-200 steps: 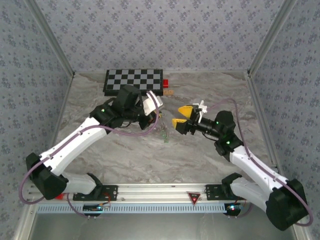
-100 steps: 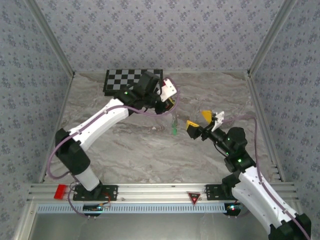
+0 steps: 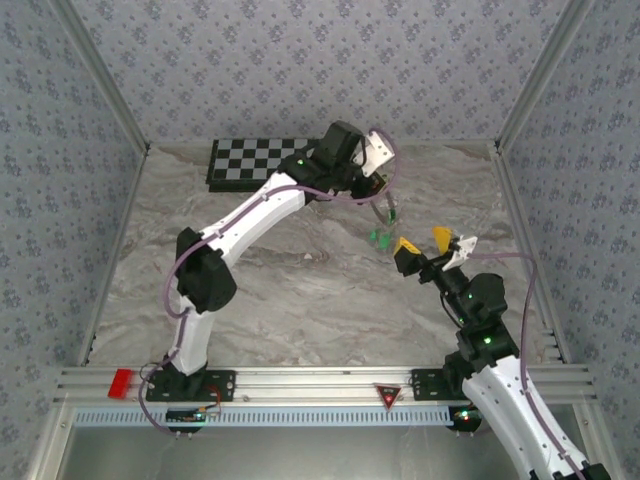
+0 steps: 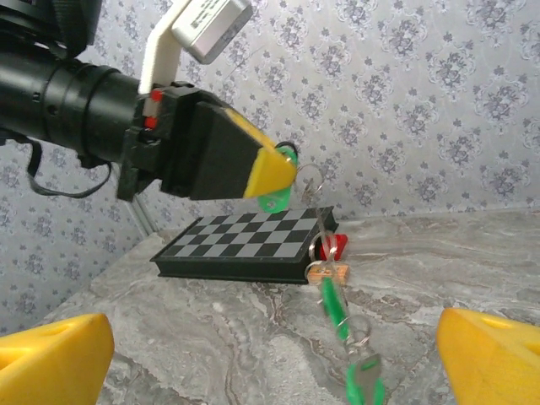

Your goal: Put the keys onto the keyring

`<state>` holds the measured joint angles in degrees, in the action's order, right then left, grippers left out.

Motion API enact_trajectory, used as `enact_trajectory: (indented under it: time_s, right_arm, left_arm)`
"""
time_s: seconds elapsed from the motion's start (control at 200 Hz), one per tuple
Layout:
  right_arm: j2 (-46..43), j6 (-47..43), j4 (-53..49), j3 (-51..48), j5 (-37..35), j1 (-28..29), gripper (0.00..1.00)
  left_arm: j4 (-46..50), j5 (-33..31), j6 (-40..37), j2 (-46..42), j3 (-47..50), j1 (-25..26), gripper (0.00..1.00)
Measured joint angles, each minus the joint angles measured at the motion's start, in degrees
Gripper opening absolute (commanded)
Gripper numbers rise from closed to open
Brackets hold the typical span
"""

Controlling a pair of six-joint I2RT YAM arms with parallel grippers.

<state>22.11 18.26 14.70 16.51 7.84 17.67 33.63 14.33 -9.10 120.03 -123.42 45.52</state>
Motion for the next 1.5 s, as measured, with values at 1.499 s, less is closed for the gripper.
enact_trajectory:
  time_s: [1.499]
  right_arm:
    - [-0.13,1.86,0.04,-1.79,-0.61,-2.38,1.00]
  left_arm:
    - [-2.49,2.60,1.66,-7.65,21.24,-0.94,0.00]
